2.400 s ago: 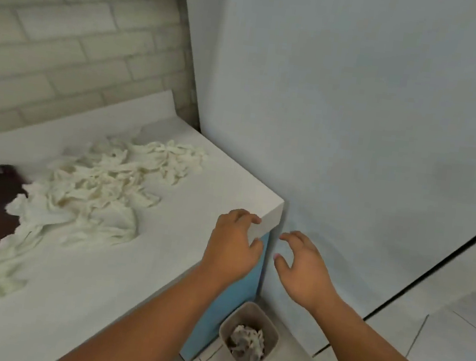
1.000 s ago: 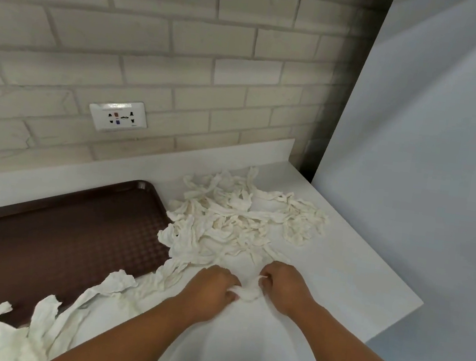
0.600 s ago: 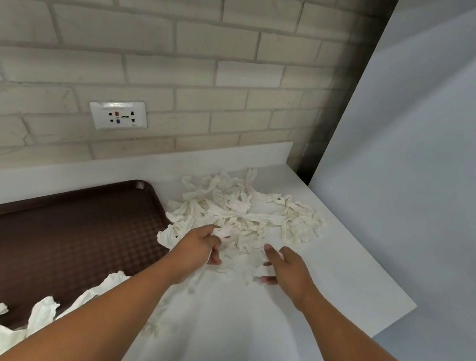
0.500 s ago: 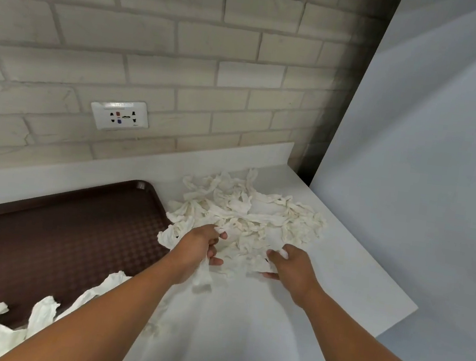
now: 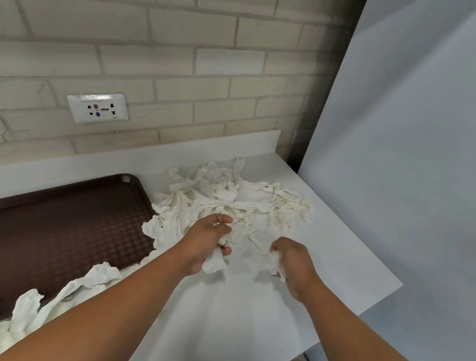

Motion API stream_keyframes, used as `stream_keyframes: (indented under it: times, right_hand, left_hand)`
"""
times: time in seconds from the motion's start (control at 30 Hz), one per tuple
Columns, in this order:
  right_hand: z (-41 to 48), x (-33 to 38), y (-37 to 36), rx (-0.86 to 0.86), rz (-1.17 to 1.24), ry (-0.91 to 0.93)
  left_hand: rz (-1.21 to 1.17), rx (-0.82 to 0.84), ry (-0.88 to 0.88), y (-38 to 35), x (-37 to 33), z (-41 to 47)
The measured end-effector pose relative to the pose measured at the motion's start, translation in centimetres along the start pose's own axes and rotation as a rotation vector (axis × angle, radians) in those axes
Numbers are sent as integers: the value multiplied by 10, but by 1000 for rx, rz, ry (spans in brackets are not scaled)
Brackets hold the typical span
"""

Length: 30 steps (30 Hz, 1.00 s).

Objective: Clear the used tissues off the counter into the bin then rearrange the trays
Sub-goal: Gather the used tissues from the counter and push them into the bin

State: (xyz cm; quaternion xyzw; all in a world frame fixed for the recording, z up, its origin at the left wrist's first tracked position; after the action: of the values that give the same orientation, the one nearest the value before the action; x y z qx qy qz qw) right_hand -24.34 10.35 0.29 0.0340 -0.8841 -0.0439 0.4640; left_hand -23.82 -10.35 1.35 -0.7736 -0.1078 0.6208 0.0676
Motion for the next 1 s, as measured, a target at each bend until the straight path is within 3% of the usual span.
stream_keyframes:
  times: [0.1, 0.23, 0.6, 0.9, 1.0]
  right_hand:
    - [-8, -5, 25, -47, -29, 47]
    - [-29, -19, 58, 5, 106, 17]
    - [-75, -80, 221, -228, 26, -61]
    - [-74, -172, 295, -287, -85, -172]
    - [-68, -205, 303, -289, -114, -184]
  left_hand:
    - [-43, 36, 21, -28, 6, -6]
    - [-91, 58, -2, -74, 6, -17]
    - [470, 291, -32, -228, 65, -71]
    - [510, 136, -11, -277, 149, -99]
    - [559, 153, -3, -284, 188, -104]
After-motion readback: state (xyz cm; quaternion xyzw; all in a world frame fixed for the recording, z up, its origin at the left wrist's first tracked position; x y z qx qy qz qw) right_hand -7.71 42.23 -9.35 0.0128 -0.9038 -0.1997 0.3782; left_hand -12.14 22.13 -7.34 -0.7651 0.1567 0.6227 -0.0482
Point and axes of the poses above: each hand's wrist, its own z-axis towards the middle knuckle, its own y-axis out of the back of the hand, x = y × z, the point moved 10 cm from there along z, towards the middle knuckle, and after that the axes turned 12 degrees about -y, right-handed, at the moved point
